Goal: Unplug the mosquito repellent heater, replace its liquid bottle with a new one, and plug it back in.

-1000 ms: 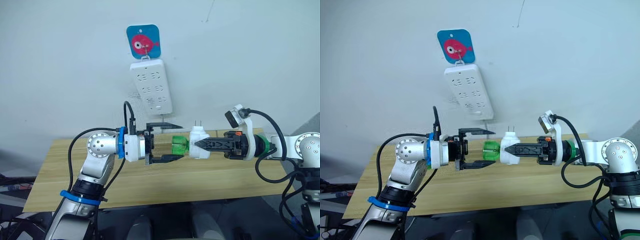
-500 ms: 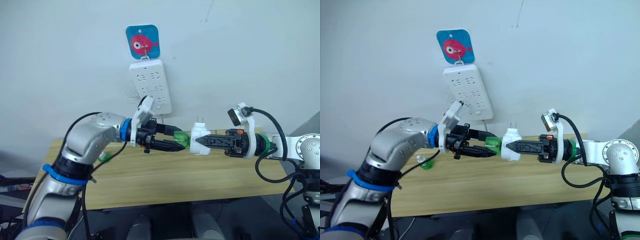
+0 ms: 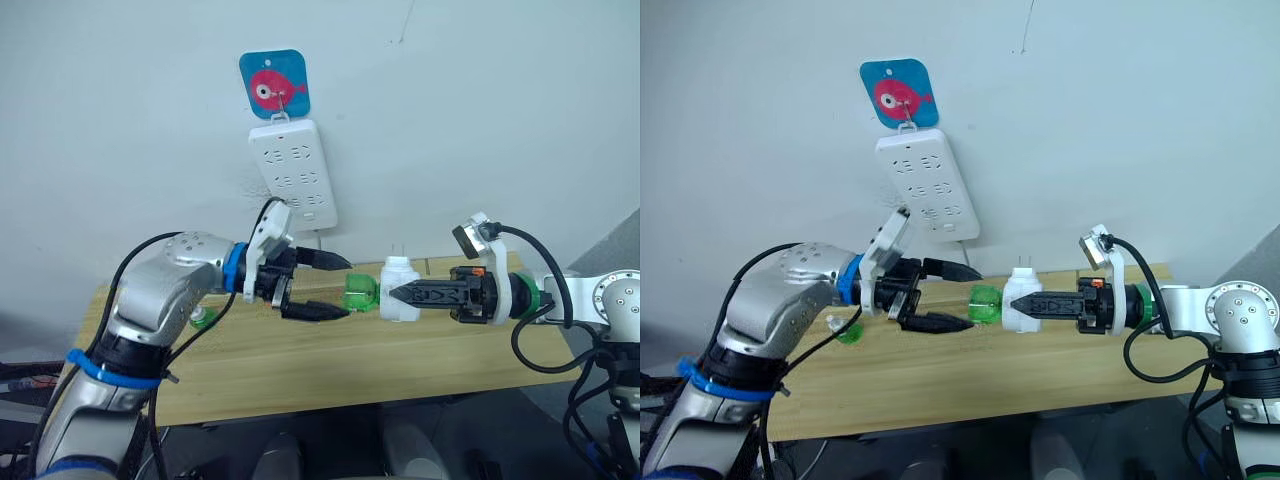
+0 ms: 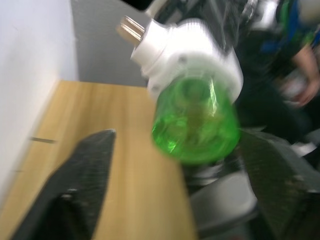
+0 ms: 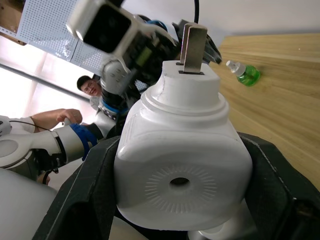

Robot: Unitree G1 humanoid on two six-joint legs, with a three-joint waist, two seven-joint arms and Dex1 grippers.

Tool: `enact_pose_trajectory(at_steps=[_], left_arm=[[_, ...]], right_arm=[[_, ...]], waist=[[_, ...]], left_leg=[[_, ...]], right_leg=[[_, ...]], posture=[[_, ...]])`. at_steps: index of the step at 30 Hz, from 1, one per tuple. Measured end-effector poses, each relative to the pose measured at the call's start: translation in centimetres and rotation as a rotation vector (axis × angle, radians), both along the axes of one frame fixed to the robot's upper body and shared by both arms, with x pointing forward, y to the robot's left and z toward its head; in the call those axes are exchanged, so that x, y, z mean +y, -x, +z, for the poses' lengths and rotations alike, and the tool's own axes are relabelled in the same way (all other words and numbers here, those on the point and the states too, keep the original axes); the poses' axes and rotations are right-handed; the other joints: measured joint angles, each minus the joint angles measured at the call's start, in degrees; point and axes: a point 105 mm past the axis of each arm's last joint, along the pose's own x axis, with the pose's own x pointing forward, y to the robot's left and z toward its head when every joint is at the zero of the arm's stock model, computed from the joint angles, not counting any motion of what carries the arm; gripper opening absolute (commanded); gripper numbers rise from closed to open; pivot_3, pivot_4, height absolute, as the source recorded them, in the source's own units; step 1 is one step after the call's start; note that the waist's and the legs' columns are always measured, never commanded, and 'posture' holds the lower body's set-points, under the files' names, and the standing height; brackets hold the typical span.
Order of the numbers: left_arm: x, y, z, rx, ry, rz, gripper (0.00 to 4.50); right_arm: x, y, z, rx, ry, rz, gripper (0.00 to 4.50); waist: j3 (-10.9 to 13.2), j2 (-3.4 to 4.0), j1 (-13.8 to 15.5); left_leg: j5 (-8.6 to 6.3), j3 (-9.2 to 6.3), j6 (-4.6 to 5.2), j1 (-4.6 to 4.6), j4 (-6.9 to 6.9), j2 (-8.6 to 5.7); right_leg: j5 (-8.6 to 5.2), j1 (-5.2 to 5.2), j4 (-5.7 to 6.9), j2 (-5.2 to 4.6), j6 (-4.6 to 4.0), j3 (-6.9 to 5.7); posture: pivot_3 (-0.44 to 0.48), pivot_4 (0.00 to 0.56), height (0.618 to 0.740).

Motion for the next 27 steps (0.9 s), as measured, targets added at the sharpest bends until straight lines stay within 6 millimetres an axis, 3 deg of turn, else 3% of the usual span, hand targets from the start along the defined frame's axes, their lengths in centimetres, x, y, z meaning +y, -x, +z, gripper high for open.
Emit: enact_pose_trajectory(at_steps=[5, 12, 18, 21, 25, 27], left_arm=[[0.1, 0.2, -1.9, -0.277, 0.044, -0.001, 4.2], [-0.8, 0.1, 0.0, -0.554, 0.195, 0.031, 4.2], [-1.1, 0.3, 0.5, -0.595, 0.216, 0.006, 4.2], [-1.4, 0.5, 0.3, -0.589, 0.216, -0.009, 3.62], [-1.7, 0.7, 0.1, -0.575, 0.214, -0.024, 2.34], [-1.8, 0.7, 0.2, -0.556, 0.205, -0.029, 2.21]], right_arm=[[0.0, 0.0, 0.0, 0.0, 0.0, 0.0, 3.01], [0.0, 0.0, 0.1, -0.003, 0.0, 0.002, 3.01], [0.0, 0.0, 0.1, -0.003, 0.0, 0.002, 3.01], [0.0, 0.0, 0.1, -0.003, 0.0, 0.002, 3.01], [-0.1, -0.1, 0.2, -0.01, -0.003, -0.006, 3.01], [-0.1, -0.1, 0.2, -0.01, -0.002, -0.006, 3.01]], waist=[[0.0, 0.0, 1.17], [0.0, 0.0, 2.15], [-0.01, 0.01, 2.21], [-0.01, 0.01, 2.11], [-0.01, 0.01, 1.93], [-0.01, 0.01, 1.82]], left_leg=[[0.0, 0.0, 0.0, -0.04, 0.05, -0.01], [0.0, -0.01, 0.01, -0.06, 0.12, -0.03], [0.0, -0.02, 0.01, -0.04, 0.11, -0.02], [0.0, -0.02, 0.01, -0.04, 0.12, -0.02], [0.0, -0.03, 0.01, -0.04, 0.12, -0.02], [0.0, -0.04, 0.01, -0.04, 0.11, -0.02]], right_leg=[[0.02, 0.0, -0.03, -0.03, -0.01, -0.01], [0.03, 0.01, 0.0, -0.05, 0.0, -0.02], [0.03, 0.01, 0.05, -0.04, 0.0, -0.03], [0.03, 0.01, 0.06, -0.04, 0.0, -0.04], [0.03, 0.01, 0.06, -0.04, 0.0, -0.04], [0.03, 0.01, 0.06, -0.03, 0.0, -0.05]], posture=[[-0.115, 0.127, 0.734], [-0.116, 0.123, 0.734], [-0.12, 0.121, 0.734], [-0.12, 0.121, 0.734], [-0.122, 0.122, 0.734], [-0.121, 0.123, 0.734]])
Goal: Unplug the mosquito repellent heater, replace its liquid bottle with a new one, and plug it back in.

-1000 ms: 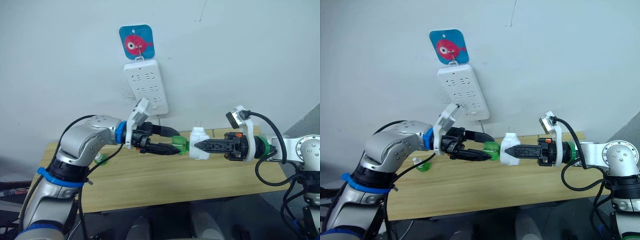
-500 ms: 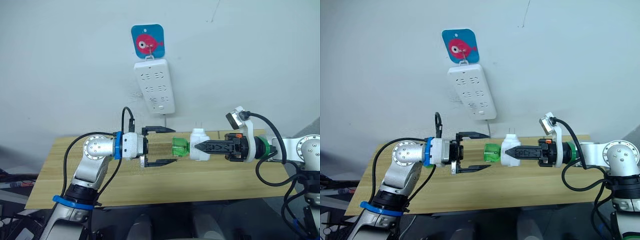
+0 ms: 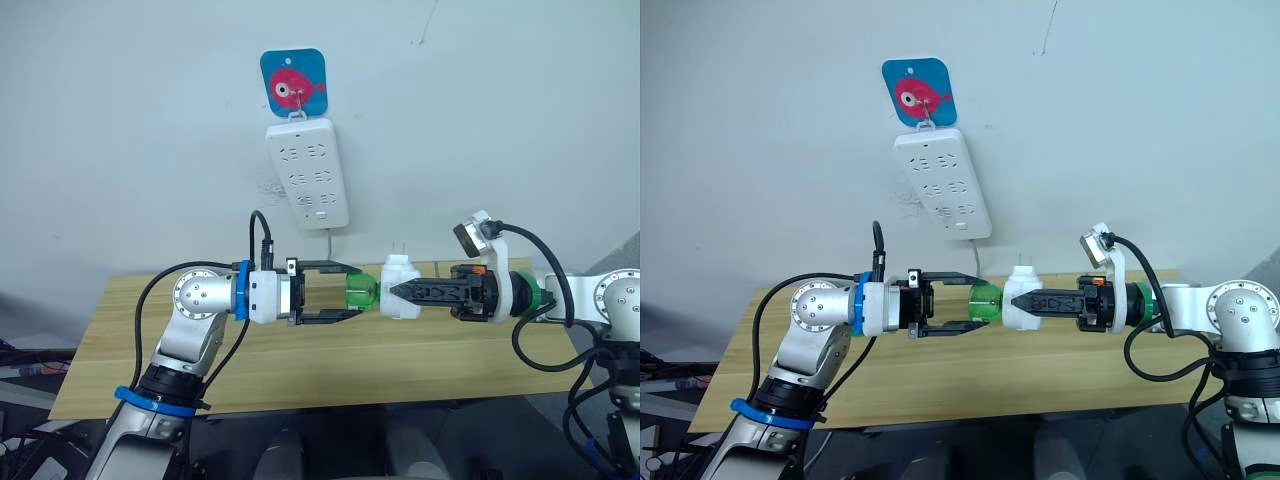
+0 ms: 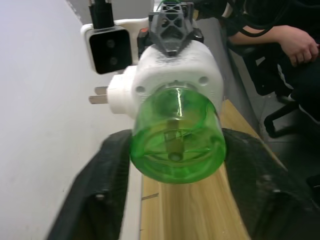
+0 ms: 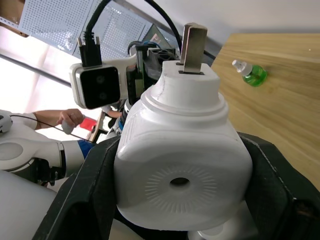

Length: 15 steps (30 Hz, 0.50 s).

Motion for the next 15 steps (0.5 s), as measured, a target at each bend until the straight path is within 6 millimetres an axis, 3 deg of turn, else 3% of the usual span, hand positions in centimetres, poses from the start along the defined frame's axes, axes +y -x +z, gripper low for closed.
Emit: enact_pose_trajectory(at_steps=[4, 9, 12, 15], left_arm=[[0.0, -0.2, 0.7, 0.204, -0.067, -0.004, 2.21], [-0.2, -1.1, 2.1, 0.861, -0.142, -0.015, 2.21], [-0.2, -1.2, 2.2, 1.039, -0.159, -0.021, 2.21], [-0.1, -1.2, 1.9, 1.079, -0.162, -0.022, 2.21]], right_arm=[[0.0, 0.0, 0.0, -0.001, 0.0, -0.001, 3.01], [-0.2, -0.3, 0.6, -0.027, -0.018, -0.007, 3.01], [-0.2, -0.2, 0.6, -0.029, -0.019, -0.001, 3.01], [-0.1, -0.2, 0.4, -0.026, -0.013, 0.002, 3.01]], waist=[[0.0, 0.0, -0.09], [0.01, -0.02, -0.56], [0.01, -0.02, -1.09], [0.01, -0.02, -1.82]], left_leg=[[0.0, -0.04, 0.01, 0.0, 0.01, -0.01], [-0.01, -0.12, 0.01, 0.0, 0.04, -0.02], [0.0, -0.1, 0.0, 0.04, -0.02, -0.01], [0.01, -0.09, -0.01, 0.04, -0.07, 0.02]], right_leg=[[0.0, 0.0, 0.04, 0.01, 0.0, -0.02], [-0.02, 0.01, 0.1, 0.03, 0.03, -0.12], [-0.03, 0.01, 0.08, 0.05, 0.02, -0.11], [-0.03, -0.02, 0.07, 0.05, 0.0, -0.1]], posture=[[-0.113, 0.122, 0.734], [-0.108, 0.123, 0.734], [-0.114, 0.125, 0.734], [-0.114, 0.125, 0.734]])
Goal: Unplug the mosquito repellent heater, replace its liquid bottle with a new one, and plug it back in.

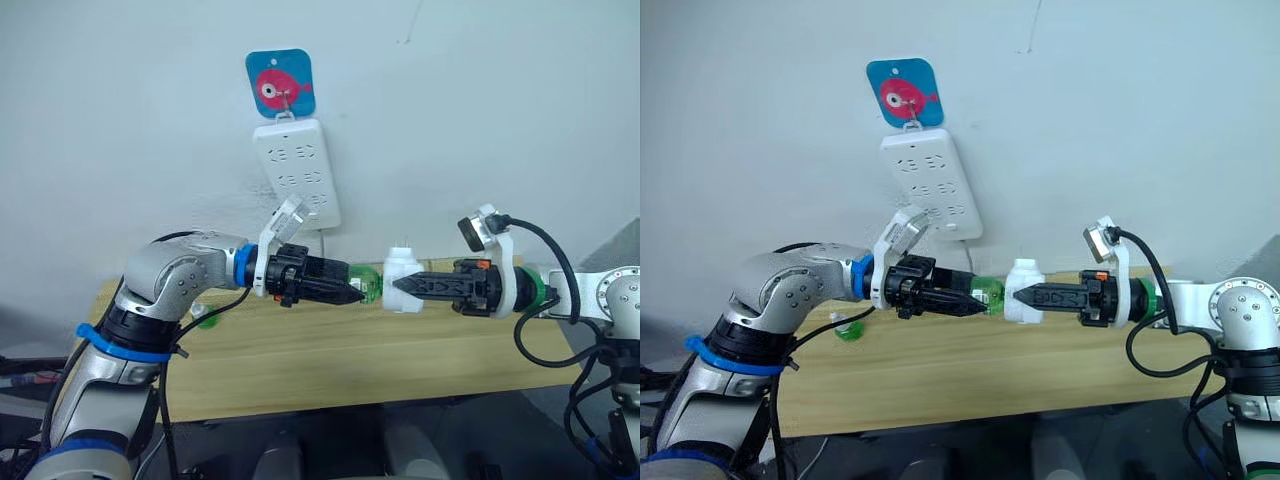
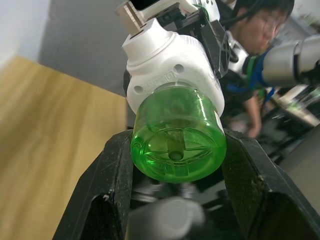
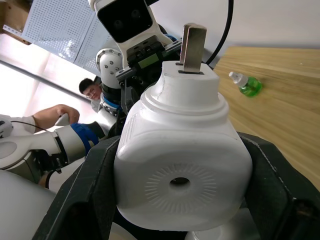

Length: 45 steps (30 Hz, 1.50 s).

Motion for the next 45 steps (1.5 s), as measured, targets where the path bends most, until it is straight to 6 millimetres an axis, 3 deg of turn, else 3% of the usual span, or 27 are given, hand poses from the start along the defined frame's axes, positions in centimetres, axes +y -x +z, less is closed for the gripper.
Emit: enact_pose_trajectory(at_steps=[2, 7, 8, 16, 19, 24, 33, 39, 45], left_arm=[[0.0, 0.1, 0.0, -0.007, 0.003, -0.002, 2.21], [1.2, -0.1, -0.8, -0.17, -0.034, 0.048, 3.87], [1.6, -0.1, -1.1, -0.204, -0.045, 0.058, 3.89], [3.6, 0.6, -4.7, -0.543, -0.109, 0.039, 3.89], [2.5, 0.4, -4.6, -0.748, -0.019, 0.048, 3.89], [1.4, 0.9, -2.5, -1.064, 0.138, 0.064, 3.89], [0.5, 1.6, -2.4, -1.133, 0.195, 0.035, 3.89], [0.0, 1.1, -3.0, -1.122, 0.186, 0.052, 3.89], [-0.4, 1.1, -3.0, -1.112, 0.188, 0.033, 2.24]], right_arm=[[0.0, 0.1, 0.0, 0.0, -0.001, 0.005, 3.01], [-0.2, 0.2, -0.7, 0.022, 0.037, -0.001, 3.01], [-0.2, 0.3, -0.8, 0.025, 0.04, 0.0, 3.01], [-0.2, 0.4, -0.8, 0.031, 0.045, 0.01, 3.01], [-0.2, 0.4, -0.8, 0.031, 0.045, 0.01, 3.01], [-0.2, 0.4, -0.8, 0.032, 0.045, 0.01, 3.01], [-0.2, 0.4, -0.9, 0.032, 0.045, 0.009, 3.01], [-0.2, 0.4, -0.9, 0.032, 0.046, 0.008, 3.01], [-0.3, 0.3, -0.8, 0.027, 0.047, -0.001, 3.01]], waist=[[0.0, 0.0, -0.26], [0.0, 0.0, -0.28], [0.0, 0.0, -0.29], [0.0, 0.01, 0.82], [0.0, 0.0, 1.71], [0.0, 0.0, 2.57], [0.0, 0.01, 2.42], [0.0, 0.0, 2.39], [-0.01, 0.01, 2.26]], left_leg=[[0.0, 0.01, 0.0, 0.0, 0.0, 0.01], [0.0, 0.07, 0.0, 0.02, -0.03, 0.01], [0.0, 0.08, 0.0, 0.02, -0.03, 0.01], [-0.01, 0.13, 0.01, -0.01, -0.02, -0.01], [-0.01, 0.13, 0.01, -0.04, 0.04, -0.02], [-0.01, 0.14, 0.01, -0.06, 0.07, -0.02], [-0.01, 0.12, 0.02, -0.05, 0.07, -0.02], [-0.01, 0.11, 0.01, -0.04, 0.08, -0.02], [-0.01, 0.1, 0.01, -0.03, 0.07, -0.02]], right_leg=[[0.0, 0.0, -0.01, 0.0, 0.0, 0.02], [0.0, 0.0, -0.03, 0.0, -0.01, 0.09], [0.0, -0.01, -0.04, 0.0, -0.01, 0.11], [0.01, 0.0, -0.1, -0.03, -0.01, 0.14], [0.02, 0.0, -0.11, -0.06, -0.02, 0.13], [0.03, 0.0, -0.12, -0.08, -0.02, 0.13], [0.03, 0.01, -0.08, -0.06, -0.02, 0.11], [0.03, 0.01, -0.06, -0.05, -0.02, 0.1], [0.03, 0.01, -0.05, -0.04, -0.02, 0.09]], posture=[[-0.112, 0.126, 0.734], [-0.113, 0.129, 0.734], [-0.113, 0.129, 0.734], [-0.115, 0.13, 0.734], [-0.116, 0.13, 0.734], [-0.119, 0.131, 0.734], [-0.123, 0.13, 0.734], [-0.128, 0.126, 0.734], [-0.126, 0.125, 0.734]])
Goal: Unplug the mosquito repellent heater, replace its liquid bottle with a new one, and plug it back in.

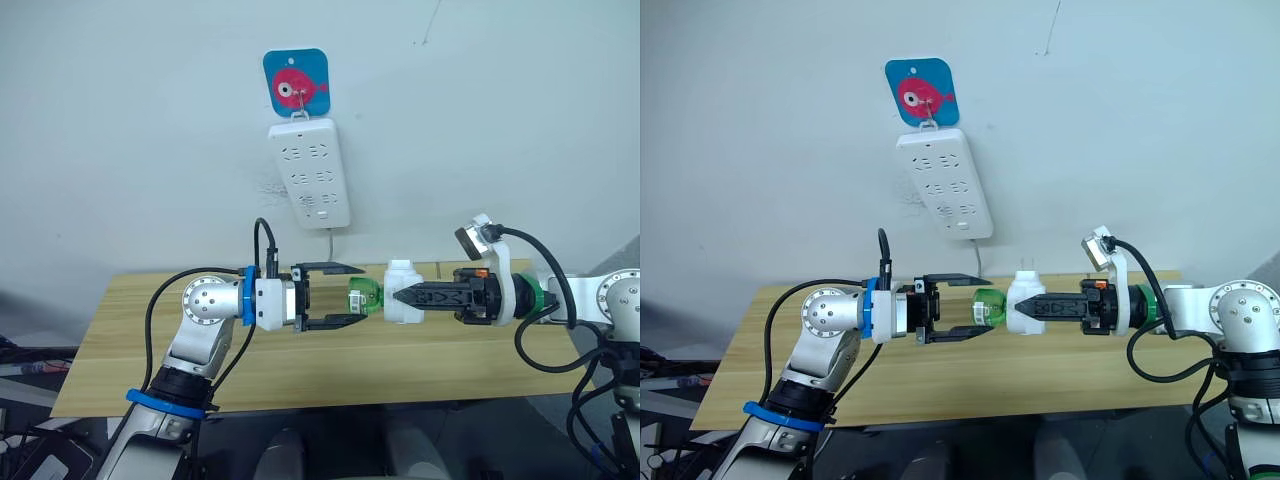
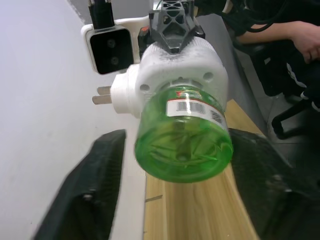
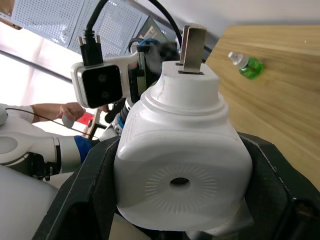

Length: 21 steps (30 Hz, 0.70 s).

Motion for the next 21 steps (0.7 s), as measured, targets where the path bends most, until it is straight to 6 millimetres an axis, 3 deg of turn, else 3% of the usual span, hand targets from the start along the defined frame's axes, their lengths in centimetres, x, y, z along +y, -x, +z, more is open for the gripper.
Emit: enact_pose_trajectory(at_steps=[6, 11, 14, 19, 21], left_arm=[[0.4, 0.2, 0.4, 0.142, -0.054, -0.017, 2.24], [0.3, -0.7, 1.8, 0.835, -0.158, -0.032, 2.24], [0.6, -0.8, 2.6, 1.071, -0.218, -0.046, 2.24], [0.5, -0.8, 2.1, 1.138, -0.213, -0.054, 2.24], [0.5, -0.7, 1.9, 1.122, -0.208, -0.054, 2.98]], right_arm=[[0.3, 0.2, 0.0, -0.006, 0.003, 0.015, 3.01], [0.3, -0.1, 0.4, -0.026, -0.011, 0.002, 3.01], [0.5, 0.2, 0.6, -0.03, -0.028, 0.024, 3.01], [0.4, 0.1, 0.3, -0.031, -0.012, 0.02, 3.01], [0.5, 0.1, 0.2, -0.028, -0.009, 0.022, 3.01]], waist=[[0.0, 0.0, -0.31], [0.02, -0.03, -0.5], [0.01, -0.02, -1.34], [0.02, -0.02, -2.19], [0.02, -0.02, -2.27]], left_leg=[[0.0, -0.05, 0.0, -0.01, 0.0, 0.0], [-0.01, -0.19, 0.01, -0.04, 0.11, -0.03], [-0.01, -0.1, 0.01, 0.06, -0.03, -0.02], [0.01, -0.1, -0.01, 0.05, -0.13, 0.04], [0.0, -0.09, -0.01, 0.05, -0.12, 0.04]], right_leg=[[0.0, 0.0, 0.02, 0.01, 0.0, -0.02], [-0.02, 0.01, 0.12, 0.02, 0.03, -0.15], [-0.03, 0.04, 0.08, 0.04, 0.03, -0.11], [-0.04, -0.02, 0.02, 0.06, 0.0, -0.1], [-0.04, -0.02, 0.02, 0.06, -0.01, -0.07]], posture=[[-0.117, 0.127, 0.734], [-0.107, 0.13, 0.734], [-0.111, 0.134, 0.734], [-0.114, 0.137, 0.734], [-0.112, 0.137, 0.734]])
